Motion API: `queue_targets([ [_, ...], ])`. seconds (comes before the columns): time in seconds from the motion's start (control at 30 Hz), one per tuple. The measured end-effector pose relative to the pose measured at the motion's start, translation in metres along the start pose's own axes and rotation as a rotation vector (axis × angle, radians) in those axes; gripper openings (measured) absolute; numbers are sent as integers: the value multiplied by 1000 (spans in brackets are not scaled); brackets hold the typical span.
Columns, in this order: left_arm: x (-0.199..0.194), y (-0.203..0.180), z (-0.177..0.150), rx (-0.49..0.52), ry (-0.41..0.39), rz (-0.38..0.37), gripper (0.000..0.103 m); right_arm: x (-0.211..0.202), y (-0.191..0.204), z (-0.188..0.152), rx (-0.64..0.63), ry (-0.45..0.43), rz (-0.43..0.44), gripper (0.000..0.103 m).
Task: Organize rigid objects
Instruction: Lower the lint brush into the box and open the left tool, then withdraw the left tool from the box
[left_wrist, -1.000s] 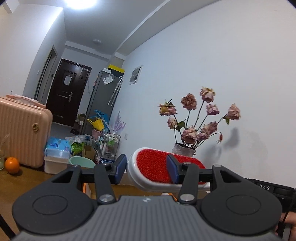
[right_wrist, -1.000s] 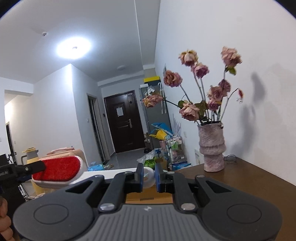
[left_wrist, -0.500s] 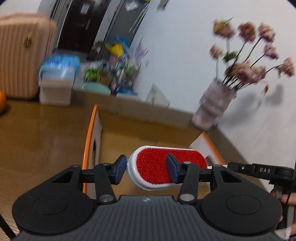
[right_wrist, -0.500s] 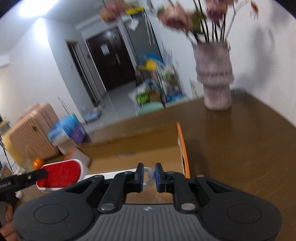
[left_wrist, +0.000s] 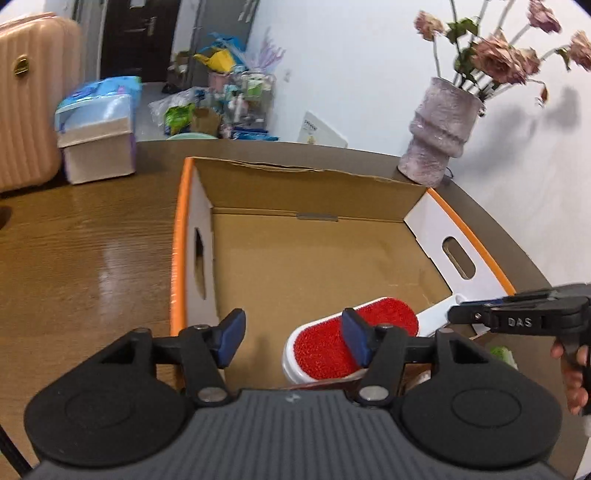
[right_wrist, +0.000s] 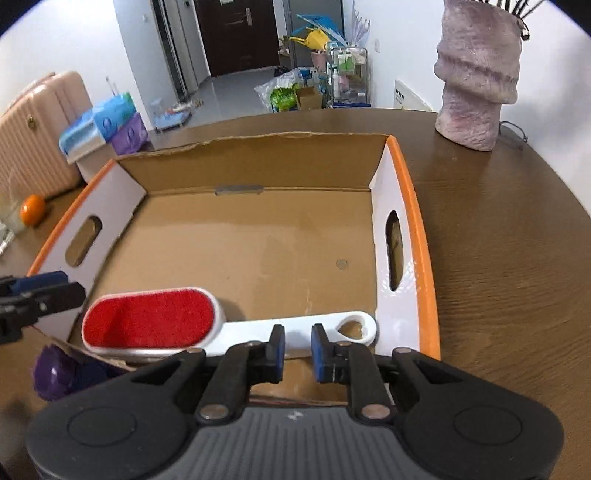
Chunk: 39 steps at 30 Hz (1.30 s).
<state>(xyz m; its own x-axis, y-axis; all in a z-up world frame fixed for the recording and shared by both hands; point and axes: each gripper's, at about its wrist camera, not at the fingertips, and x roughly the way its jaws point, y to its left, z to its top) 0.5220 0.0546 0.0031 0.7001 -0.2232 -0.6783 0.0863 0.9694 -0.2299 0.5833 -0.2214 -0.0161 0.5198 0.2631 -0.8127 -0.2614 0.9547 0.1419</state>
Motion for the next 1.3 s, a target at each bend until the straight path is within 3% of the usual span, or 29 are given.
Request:
queue_targets([
  [0.3, -76, -13, 12, 53, -65, 98, 84, -87, 17, 12, -31, -118, 7, 19],
  [0.4, -107, -20, 11, 71, -113, 110, 86, -120, 23, 11, -41, -167, 3, 21],
  [0.57, -155, -35, 2, 118, -194, 156, 99, -164, 30, 2, -46, -235, 5, 40],
  [0.7, -189, -46, -7, 141, -267, 170, 103, -192, 35, -10, -38, -298, 27, 57],
  [0.87, -216, -52, -20, 110, -364, 180, 103, -230, 37, -34, -36, -442, 30, 80],
  [1.03, -228, -53, -48, 138, -471, 204, 103, -249, 43, -76, -112, -620, -33, 85],
  [1.17, -242, -49, -86, 151, -574, 223, 103, -247, 44, -111, -114, -678, -87, 85],
  [1.3, -256, -43, -114, 136, -590, 203, 103, -247, 41, -143, -70, -732, -78, 85],
])
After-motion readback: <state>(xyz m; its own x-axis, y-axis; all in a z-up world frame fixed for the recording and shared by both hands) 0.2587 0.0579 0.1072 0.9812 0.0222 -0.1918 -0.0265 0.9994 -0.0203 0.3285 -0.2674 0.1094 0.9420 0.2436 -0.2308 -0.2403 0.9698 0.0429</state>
